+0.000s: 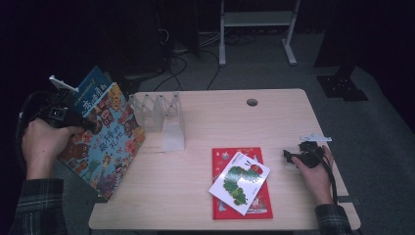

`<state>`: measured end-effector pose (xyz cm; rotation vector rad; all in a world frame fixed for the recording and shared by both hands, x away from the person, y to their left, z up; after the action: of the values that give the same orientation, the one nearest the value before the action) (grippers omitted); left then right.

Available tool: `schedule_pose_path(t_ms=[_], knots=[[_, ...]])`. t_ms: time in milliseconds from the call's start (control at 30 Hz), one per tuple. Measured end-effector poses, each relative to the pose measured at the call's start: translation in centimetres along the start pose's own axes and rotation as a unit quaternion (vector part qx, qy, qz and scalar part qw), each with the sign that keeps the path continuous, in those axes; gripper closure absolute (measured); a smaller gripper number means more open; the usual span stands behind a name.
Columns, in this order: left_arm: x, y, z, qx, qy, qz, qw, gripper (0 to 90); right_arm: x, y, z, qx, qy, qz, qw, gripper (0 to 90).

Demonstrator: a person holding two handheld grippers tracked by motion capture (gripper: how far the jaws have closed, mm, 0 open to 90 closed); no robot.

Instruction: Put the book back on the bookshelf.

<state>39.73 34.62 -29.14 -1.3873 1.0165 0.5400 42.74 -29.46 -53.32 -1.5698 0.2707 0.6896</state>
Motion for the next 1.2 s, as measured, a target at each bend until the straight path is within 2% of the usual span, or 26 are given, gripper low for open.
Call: schedule_pose_path(t_ms=[100,267,400,800,1100,1200], knots=[[0.1,0.1,-0.1,0.006,-0.006,0.01,0.9999,80.8,0.0,0.0,0.0,0.0,0.0,0.0,1.0,18.0],[-0.1,-0.1,0.2,-0.002,-0.016,0.003,0.9999,80.8,0.0,0.0,0.0,0.0,0.0,0.0,1.0,18.0],[0.0,-0.3,0.3,0.002,-0.03,0.007,0.9995,80.8,0.0,0.0,0.0,0.0,0.0,0.0,1.0,18.1],[2.1,-2.2,0.4,-0.019,-0.03,-0.012,0.9993,80.8,0.0,0.0,0.0,0.0,0.0,0.0,1.0,18.0],[3.4,-3.6,0.9,-0.036,-0.038,-0.027,0.9983,80.7,0.0,0.0,0.0,-0.002,-0.001,0.001,1.0,18.0],[3.6,-3.9,0.8,-0.033,-0.041,-0.028,0.9982,80.7,0.0,0.0,0.0,-0.002,-0.001,0.001,1.0,18.1]])
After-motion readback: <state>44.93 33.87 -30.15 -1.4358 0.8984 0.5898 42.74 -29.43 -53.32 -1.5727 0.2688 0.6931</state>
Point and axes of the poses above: each handheld gripper's, and its own axes: x roughly forward along the jaws, y roughly out of its underside, z roughly to its left, the point moved 7 cm from there along x, roughly forward along the jaws, and after that the axes turned 7 degrees about -z, right-handed, at the moved point
